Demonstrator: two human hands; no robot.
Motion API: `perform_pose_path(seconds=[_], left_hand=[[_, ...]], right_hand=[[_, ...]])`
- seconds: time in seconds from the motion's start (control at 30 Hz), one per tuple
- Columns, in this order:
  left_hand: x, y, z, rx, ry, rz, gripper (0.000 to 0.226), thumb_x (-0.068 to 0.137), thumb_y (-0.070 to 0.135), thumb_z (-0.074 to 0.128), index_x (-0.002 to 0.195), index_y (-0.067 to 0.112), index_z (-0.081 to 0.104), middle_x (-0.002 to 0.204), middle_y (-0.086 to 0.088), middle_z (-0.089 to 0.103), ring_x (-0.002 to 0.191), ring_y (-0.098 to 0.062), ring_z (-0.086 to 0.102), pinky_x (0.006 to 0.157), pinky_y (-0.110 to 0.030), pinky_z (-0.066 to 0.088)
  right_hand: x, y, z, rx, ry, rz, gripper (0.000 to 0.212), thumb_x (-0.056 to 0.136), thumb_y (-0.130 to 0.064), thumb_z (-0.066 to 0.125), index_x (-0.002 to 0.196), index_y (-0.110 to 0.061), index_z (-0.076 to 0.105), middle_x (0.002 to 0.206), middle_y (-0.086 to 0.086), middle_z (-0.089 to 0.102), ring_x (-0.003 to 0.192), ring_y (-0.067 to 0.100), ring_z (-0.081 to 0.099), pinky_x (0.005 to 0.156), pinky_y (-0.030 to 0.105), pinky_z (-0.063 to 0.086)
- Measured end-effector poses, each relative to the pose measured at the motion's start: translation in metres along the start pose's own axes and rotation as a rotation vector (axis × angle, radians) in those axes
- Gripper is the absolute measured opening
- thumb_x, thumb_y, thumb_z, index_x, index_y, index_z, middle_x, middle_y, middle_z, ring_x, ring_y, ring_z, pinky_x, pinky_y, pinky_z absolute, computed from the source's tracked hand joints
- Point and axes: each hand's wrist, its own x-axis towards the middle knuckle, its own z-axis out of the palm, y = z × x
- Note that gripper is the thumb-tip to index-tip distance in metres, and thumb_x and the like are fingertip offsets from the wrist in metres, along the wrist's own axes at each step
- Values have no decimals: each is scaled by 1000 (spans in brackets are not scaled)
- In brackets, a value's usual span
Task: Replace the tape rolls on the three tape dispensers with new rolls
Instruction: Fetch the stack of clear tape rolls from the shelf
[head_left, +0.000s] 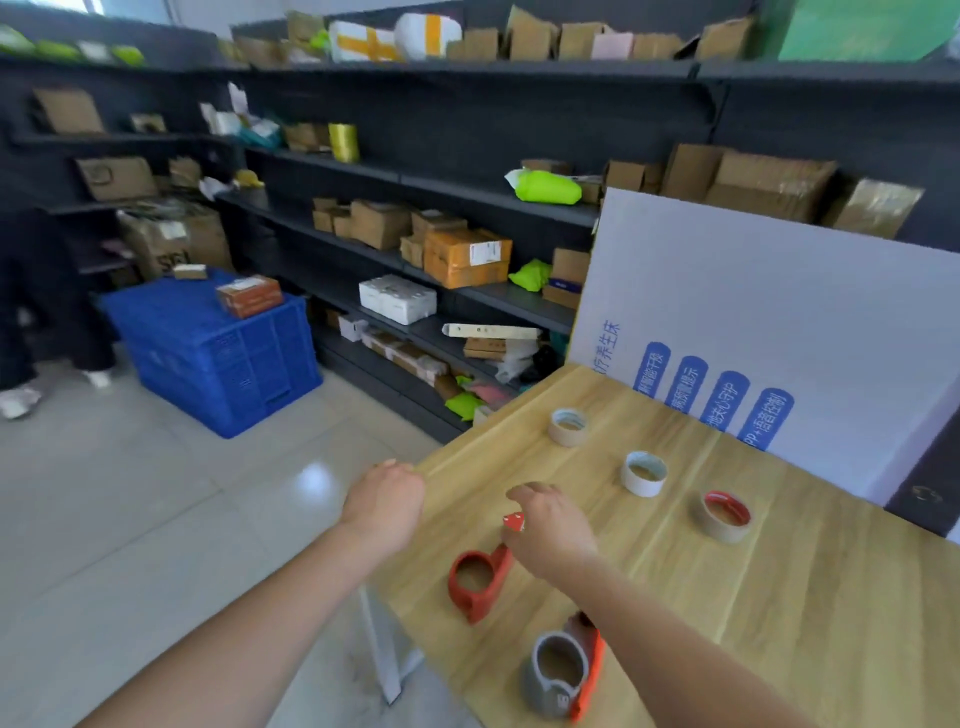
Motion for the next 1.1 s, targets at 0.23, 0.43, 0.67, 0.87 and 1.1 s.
perform_pose_path(seconds=[0.23,0.43,0.67,0.87,1.1], left_hand=[[14,-136,-35,-7,104,-86,20,89,2,45,100,10,61,102,-7,60,102,-26,53,80,-39,49],[27,-234,-62,112,174,-180,17,88,5,50,99,11,61,101,-4,63,101,-24,53,76,-33,37],[55,-329,-82,101,213,-245,12,90,15,53,100,15,59,104,-2,61,101,-22,52,79,-31,38],[103,-405,-90,108,305,-246,15,94,28,50,103,18,57,107,2,60,103,-19,51,86,-31,40],[196,-491,-102,105,396,-232,23,94,31,50,114,20,57,117,1,59,111,-20,50,92,-34,42]], right_hand=[[85,-118,-8,-125,88,-169,47,93,-36,56,135,-16,49,136,2,52,127,24,44,103,37,42],[146,-217,-19,-216,185,-277,44,92,-38,55,131,-18,50,132,2,55,125,23,47,102,37,41],[218,-297,-31,-197,237,-325,44,90,-38,56,130,-20,51,132,2,54,125,23,46,102,37,39],[296,-349,-41,-154,315,-367,54,92,-41,56,141,-23,42,141,-1,48,130,20,42,109,35,36],[417,-403,-55,-116,378,-390,56,92,-41,57,142,-24,39,145,-2,44,136,20,37,112,37,32]])
